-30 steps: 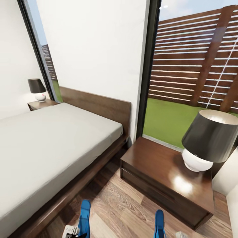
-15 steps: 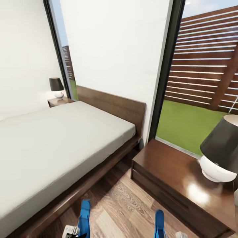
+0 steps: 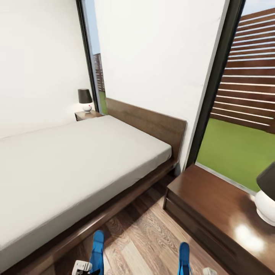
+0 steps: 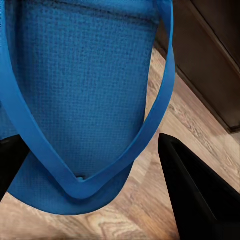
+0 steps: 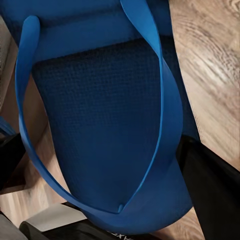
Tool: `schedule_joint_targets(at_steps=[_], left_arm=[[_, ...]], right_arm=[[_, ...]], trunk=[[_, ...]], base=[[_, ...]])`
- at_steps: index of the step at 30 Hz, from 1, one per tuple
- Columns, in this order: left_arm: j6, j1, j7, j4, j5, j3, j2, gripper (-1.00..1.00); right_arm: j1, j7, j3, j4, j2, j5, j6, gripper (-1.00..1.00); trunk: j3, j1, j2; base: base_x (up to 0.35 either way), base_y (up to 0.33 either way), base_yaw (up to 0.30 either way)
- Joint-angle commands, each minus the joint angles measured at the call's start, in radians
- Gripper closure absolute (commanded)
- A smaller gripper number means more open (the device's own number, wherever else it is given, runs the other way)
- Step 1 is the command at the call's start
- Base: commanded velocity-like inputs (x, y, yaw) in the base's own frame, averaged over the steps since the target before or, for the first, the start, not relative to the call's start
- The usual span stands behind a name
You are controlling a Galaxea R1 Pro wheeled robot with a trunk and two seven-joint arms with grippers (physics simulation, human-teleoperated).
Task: In the bedroom, move the book from the bed onto either nightstand, and place the two sandals side by side next to the bed.
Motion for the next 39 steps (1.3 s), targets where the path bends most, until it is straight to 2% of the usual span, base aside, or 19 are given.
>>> schedule_joint_targets(at_steps=[1,39], left_arm=[[-0.004,-0.001,-0.001,0.002,0.003,0.000,0.000,1.00],[-0.004,-0.001,-0.001,0.002,0.003,0.000,0.000,1.00]], right_arm=[[0.000,0.004,-0.008,-0.001,0.000,0.005,0.009,1.00],[0.000,0.004,-0.008,-0.002,0.000,0.005,0.009,1.00]], trunk=[[-0.001,0.000,0.000],[-0.001,0.000,0.000]], base=[[0.000,0.000,0.269],[0.000,0.000,0.269]])
